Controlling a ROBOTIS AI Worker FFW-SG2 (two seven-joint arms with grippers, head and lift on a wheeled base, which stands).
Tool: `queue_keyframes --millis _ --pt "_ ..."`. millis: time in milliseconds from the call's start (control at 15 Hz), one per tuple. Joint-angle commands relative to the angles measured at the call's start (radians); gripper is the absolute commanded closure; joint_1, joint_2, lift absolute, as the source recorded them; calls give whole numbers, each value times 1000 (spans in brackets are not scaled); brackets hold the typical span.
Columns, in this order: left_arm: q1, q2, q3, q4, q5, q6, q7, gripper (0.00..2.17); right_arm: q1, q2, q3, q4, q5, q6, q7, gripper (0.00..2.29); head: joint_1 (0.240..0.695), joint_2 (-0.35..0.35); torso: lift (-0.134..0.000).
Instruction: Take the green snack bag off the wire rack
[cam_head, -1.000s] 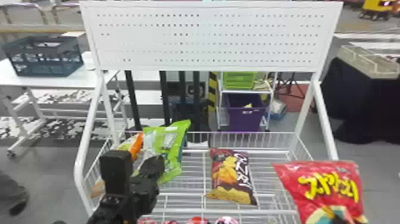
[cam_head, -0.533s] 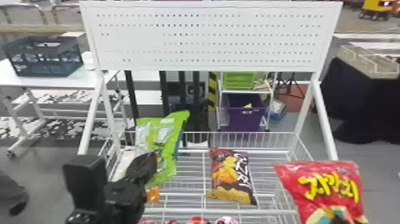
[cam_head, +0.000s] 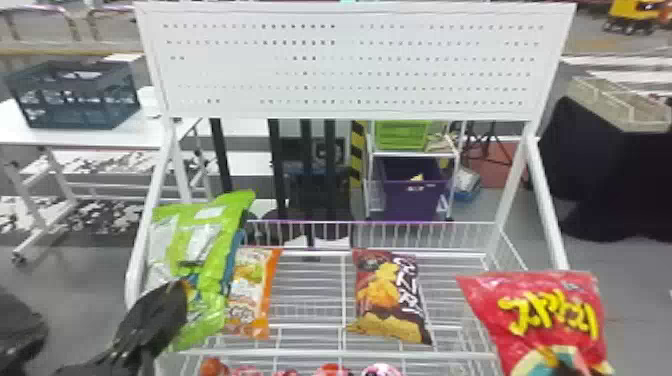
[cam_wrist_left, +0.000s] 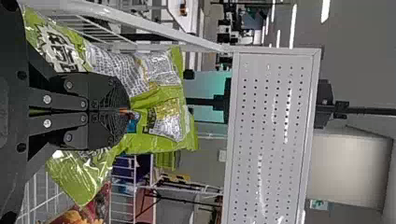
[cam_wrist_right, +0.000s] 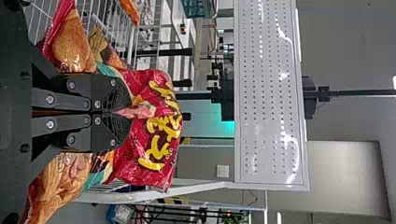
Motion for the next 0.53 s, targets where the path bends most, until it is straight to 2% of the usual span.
queue_keyframes --millis 0,200,467 --pt "83 -7 16 -14 -46 -67 -6 1787 0 -1 0 0 -1 1 0 2175 499 0 0" --pt "140 -35 30 -17 -73 -119 -20 1787 0 -3 0 3 -3 -2 0 2175 499 0 0" --pt "161 -43 41 -20 -79 -144 -20 1784 3 -4 0 5 -3 -5 0 2175 499 0 0"
